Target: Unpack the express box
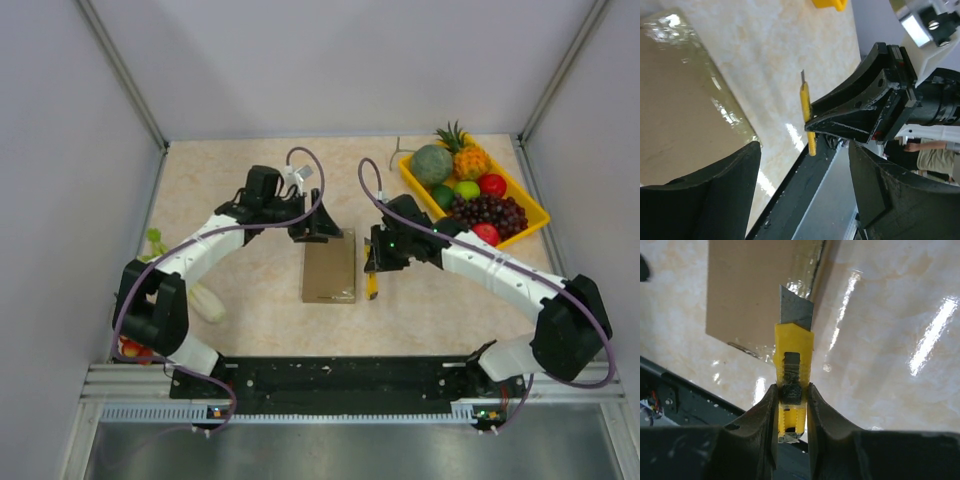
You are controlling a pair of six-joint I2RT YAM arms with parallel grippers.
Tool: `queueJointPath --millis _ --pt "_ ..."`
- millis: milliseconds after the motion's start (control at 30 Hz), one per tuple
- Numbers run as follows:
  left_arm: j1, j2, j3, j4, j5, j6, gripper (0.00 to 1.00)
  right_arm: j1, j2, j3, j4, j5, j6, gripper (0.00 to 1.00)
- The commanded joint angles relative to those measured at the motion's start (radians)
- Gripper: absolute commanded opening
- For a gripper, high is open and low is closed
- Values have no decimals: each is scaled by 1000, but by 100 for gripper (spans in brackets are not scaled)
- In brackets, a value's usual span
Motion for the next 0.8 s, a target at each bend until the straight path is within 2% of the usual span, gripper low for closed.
queueJointPath --millis 0,100,367,533,600,633,767 --pt "-77 44 64 109 83 -8 75 22 -82 7 123 -107 -77 0" --pt "-119 81 91 81 34 -8 75 26 -115 -7 148 -127 -89 0" --pt "-162 135 133 109 46 -48 71 37 -158 -30 177 -170 -129 0" --pt "-163 170 148 103 64 -51 61 46 -168 -36 174 -173 -149 0" --pt "-165 181 157 100 76 -49 54 48 -171 -38 176 -164 -152 0" --pt "-168 184 159 92 89 -46 48 48 -173 -39 176 -156 -149 0" --pt "-179 184 166 45 95 -3 40 49 -178 -39 176 -144 -151 0"
